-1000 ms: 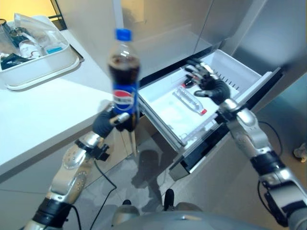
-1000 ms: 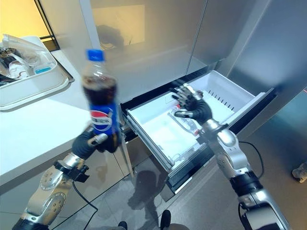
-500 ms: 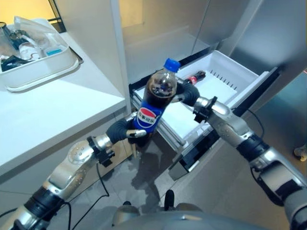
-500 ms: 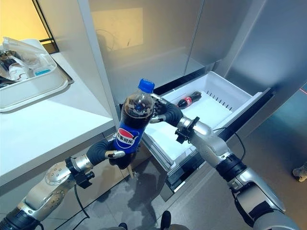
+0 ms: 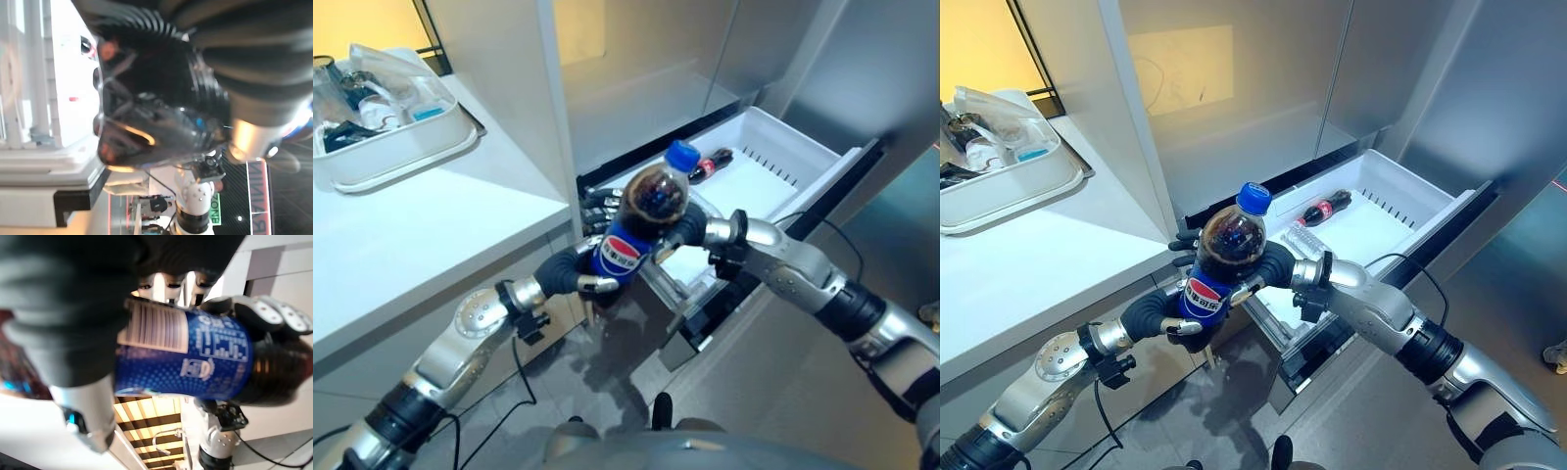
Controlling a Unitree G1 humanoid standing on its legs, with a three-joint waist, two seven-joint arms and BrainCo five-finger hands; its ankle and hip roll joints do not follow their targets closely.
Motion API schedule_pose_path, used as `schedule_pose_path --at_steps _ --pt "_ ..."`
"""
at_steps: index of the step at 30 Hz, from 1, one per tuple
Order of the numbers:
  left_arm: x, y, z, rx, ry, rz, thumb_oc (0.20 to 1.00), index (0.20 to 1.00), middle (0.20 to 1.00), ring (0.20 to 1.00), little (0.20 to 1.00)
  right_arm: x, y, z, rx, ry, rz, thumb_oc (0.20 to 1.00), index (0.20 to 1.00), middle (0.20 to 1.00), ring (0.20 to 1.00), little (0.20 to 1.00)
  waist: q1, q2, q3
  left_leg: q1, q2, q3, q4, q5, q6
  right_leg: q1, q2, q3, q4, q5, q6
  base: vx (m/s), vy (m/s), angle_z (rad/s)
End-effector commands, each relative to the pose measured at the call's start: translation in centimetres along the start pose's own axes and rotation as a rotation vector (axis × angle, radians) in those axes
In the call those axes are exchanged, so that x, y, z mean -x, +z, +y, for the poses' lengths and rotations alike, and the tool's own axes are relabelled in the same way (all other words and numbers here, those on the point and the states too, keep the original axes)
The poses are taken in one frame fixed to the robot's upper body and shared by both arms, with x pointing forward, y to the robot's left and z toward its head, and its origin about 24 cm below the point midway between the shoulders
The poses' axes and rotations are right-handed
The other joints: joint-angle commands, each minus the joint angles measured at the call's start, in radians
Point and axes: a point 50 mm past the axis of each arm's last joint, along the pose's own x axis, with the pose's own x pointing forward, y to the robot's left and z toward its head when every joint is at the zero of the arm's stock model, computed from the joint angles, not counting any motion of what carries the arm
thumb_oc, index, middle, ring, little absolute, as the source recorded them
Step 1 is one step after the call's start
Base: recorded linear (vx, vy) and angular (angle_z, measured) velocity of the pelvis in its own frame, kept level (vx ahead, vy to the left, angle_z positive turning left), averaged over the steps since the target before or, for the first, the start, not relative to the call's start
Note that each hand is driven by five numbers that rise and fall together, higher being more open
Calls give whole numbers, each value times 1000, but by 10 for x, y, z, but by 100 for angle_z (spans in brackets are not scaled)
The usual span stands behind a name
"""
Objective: Take the drinks into the refrigerator
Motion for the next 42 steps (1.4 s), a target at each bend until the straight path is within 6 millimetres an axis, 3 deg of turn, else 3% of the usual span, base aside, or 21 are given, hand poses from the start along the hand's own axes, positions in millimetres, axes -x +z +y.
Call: schedule_pose_path --at_steps 1,12,16,17,19,41,42 --pt "-17 39 8 -110 -4 -218 200 200 200 200 200 -14 28 28 40 245 -81 1000 1000 1000 1000 1000 33 2 -37 -15 -40 -62 1 -59 61 -1 -35 7 167 -125 85 0 0 0" --pt "-17 33 8 -95 27 -220 200 200 200 200 200 -11 51 36 69 260 -222 1000 1000 1000 1000 1000 31 3 -41 -20 -39 -64 1 -57 60 0 -37 3 160 -121 85 0 0 0" --pt "-17 31 8 -85 36 -219 200 200 200 200 200 -15 47 37 24 254 -262 1000 1000 1000 1000 1000 32 5 -41 -22 -40 -63 1 -57 61 -1 -39 0 160 -121 84 0 0 0" --pt "-18 31 8 -84 35 -224 200 200 200 200 200 -18 44 40 -4 266 -276 570 570 570 570 570 32 7 -41 -22 -40 -64 1 -57 62 -2 -39 0 161 -121 83 0 0 0" --pt "-19 31 8 -85 40 -229 200 200 200 200 200 -19 44 40 -15 263 -292 200 200 200 200 200 32 9 -40 -22 -40 -64 1 -56 62 -2 -39 0 162 -121 82 0 0 0" --pt "-20 37 7 -78 74 -279 200 200 200 200 200 -27 30 44 -146 232 -395 200 200 200 200 200 37 8 -41 -26 -43 -67 1 -57 64 1 -39 2 154 -117 81 0 0 0" --pt "-20 37 7 -78 73 -279 360 360 360 360 360 -27 30 44 -146 231 -395 200 200 200 200 200 38 8 -41 -26 -43 -67 1 -57 64 1 -39 2 154 -117 81 0 0 0"
